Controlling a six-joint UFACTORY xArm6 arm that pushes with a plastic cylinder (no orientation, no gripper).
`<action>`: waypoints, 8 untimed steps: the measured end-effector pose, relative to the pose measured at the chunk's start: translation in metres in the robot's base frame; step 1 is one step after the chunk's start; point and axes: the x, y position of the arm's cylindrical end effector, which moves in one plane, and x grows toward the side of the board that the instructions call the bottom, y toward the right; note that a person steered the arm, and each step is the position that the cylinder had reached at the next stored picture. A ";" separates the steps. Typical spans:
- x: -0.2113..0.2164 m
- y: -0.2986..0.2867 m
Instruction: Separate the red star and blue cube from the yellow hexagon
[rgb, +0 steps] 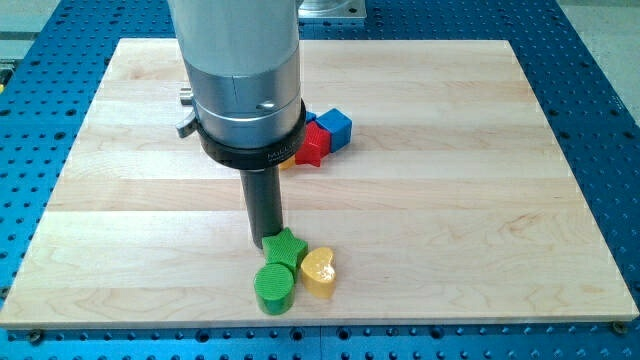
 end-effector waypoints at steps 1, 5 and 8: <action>0.005 0.000; -0.040 0.013; -0.100 0.007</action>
